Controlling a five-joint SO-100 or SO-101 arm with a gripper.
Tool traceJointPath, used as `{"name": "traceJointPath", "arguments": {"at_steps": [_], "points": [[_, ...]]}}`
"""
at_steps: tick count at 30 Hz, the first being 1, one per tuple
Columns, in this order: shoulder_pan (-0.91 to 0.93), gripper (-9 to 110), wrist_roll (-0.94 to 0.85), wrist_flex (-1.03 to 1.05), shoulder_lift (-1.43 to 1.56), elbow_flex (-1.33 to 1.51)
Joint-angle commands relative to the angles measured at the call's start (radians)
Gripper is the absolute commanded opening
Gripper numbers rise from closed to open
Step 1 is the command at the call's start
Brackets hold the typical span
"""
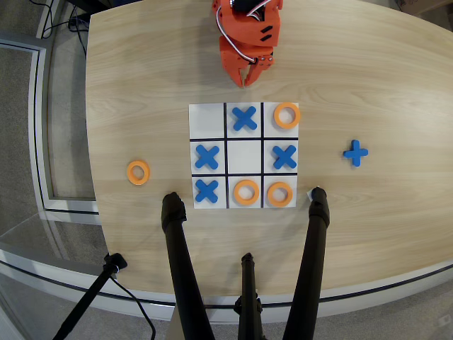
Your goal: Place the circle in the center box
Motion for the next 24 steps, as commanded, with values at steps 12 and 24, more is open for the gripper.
{"name": "traceJointPath", "arguments": {"at_steps": [12,24], "points": [[0.012,6,0.078,-0.011,-0.183,-0.141],[0.129,13,0.103,-0.012,-0.597,-0.594]]}}
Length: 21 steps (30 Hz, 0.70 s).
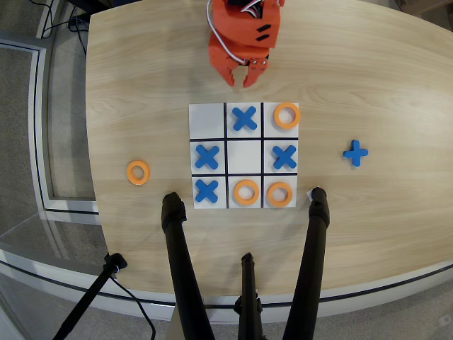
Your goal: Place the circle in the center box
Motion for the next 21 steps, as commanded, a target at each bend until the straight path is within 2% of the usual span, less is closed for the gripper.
{"name": "traceJointPath", "arguments": {"at_steps": [1,8,10,21], "points": [[0.052,14,0.005,-0.008,-0.153,-0.175],[0.166,14,0.003,-0.049,-0.459,-0.448],[0.196,18,0.005,-0.084,-0.543,-0.514],[0.348,19,0.025,-0.156,-0.962,-0.956]]}}
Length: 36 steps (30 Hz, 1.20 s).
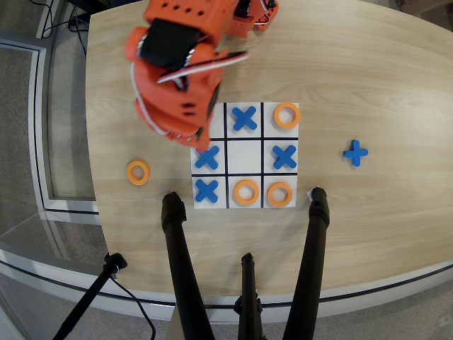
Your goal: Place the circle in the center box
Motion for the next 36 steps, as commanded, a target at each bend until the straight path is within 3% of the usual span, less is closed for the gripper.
{"name": "traceJointPath", "arguments": {"at_steps": [1,20,36], "points": [[0.040,19,0.005,-0.026,-0.101,-0.152],[0.146,20,-0.003,-0.325,-0.552,-0.420],[0.190,20,-0.046,-0.334,-0.836,-0.580]]}}
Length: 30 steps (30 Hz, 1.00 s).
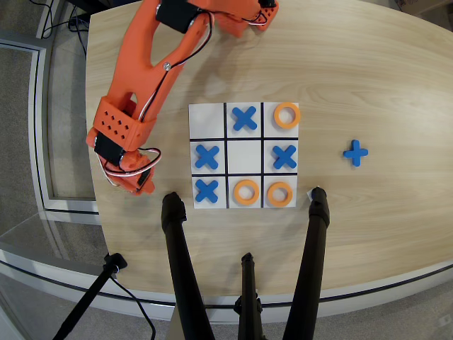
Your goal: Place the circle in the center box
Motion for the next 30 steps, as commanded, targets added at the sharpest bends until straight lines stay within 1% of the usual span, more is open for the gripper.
{"name": "traceJointPath", "arguments": {"at_steps": [1,24,28,30], "points": [[0.008,20,-0.017,-0.005,-0.014,-0.046],[0.025,20,-0.020,-0.011,-0.313,-0.255],[0.034,20,-0.009,0.017,-0.328,-0.236],[0.035,20,0.026,0.023,-0.318,-0.206]]}}
